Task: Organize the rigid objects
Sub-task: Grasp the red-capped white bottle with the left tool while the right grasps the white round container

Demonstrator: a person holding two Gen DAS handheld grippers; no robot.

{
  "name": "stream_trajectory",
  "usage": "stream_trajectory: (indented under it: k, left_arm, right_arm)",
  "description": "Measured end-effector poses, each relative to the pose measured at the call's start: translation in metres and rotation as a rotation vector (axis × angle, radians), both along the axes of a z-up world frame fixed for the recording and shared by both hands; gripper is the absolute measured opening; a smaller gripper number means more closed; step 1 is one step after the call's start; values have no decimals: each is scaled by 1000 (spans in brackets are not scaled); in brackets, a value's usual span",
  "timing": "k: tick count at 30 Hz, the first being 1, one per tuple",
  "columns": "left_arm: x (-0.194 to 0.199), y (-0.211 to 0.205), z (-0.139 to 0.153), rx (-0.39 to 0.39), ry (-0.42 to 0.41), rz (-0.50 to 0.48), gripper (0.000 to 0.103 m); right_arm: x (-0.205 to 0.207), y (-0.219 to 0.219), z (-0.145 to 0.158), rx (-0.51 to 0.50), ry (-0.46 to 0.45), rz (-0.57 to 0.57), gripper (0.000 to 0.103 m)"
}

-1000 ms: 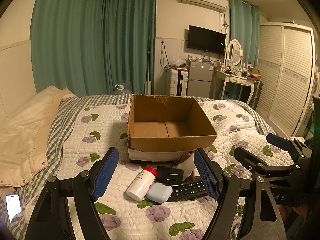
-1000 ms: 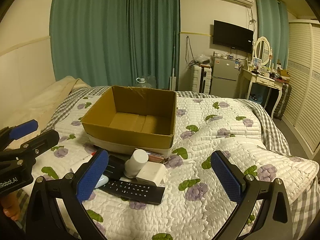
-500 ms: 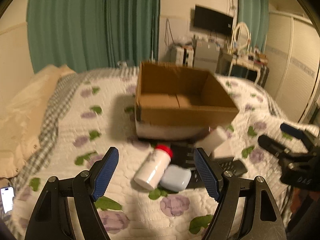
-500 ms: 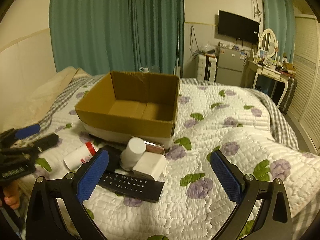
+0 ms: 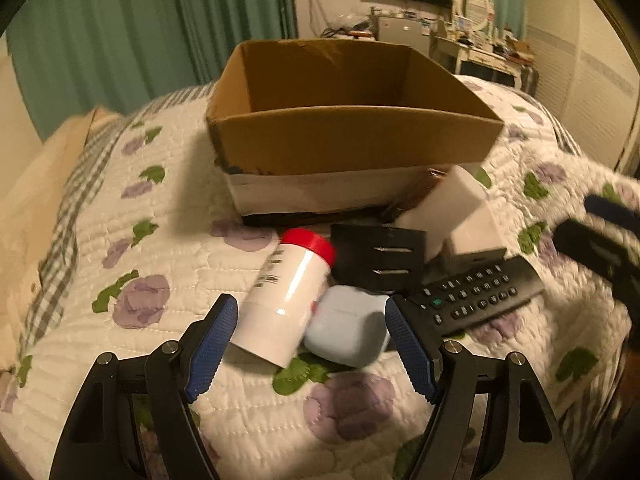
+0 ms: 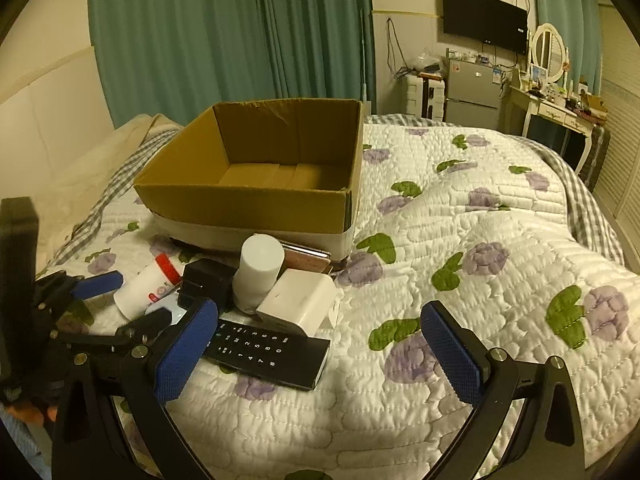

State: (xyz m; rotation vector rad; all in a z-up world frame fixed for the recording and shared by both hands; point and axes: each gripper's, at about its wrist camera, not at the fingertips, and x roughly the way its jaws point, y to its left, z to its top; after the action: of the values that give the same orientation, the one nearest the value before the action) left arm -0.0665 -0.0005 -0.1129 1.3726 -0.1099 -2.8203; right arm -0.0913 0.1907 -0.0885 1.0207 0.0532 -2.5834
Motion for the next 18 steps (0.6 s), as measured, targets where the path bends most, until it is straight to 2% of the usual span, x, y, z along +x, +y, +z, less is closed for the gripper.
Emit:
stream_trajectory:
  k: [4, 7, 8, 9, 10, 14, 18]
  left_arm:
    - [-17, -12, -7, -5, -43, 62, 77]
    - [-25, -16, -11, 23, -60, 61, 74]
    - [-27, -18, -12, 30, -65, 60, 65]
    - [-28, -18, -13, 36, -72, 65, 52]
    - [-30, -18, -15, 46, -85, 57, 44]
    - [-26, -15, -12, 26, -84, 50, 39]
    - [-18, -21, 12, 52, -19, 79, 36]
  right_arm:
    - [-1, -2, -5, -2, -18, 10, 102]
    - [-1, -3, -7, 6, -29, 11, 102]
    - [-1, -4, -8, 9, -30, 10, 102]
    - [-1, -5, -8, 13, -30, 10, 102]
    - [-2, -6, -9, 16, -31, 9, 102]
    - [-2, -12, -9, 33, -32, 14, 102]
    - [-8, -21, -8, 39, -29, 24, 99]
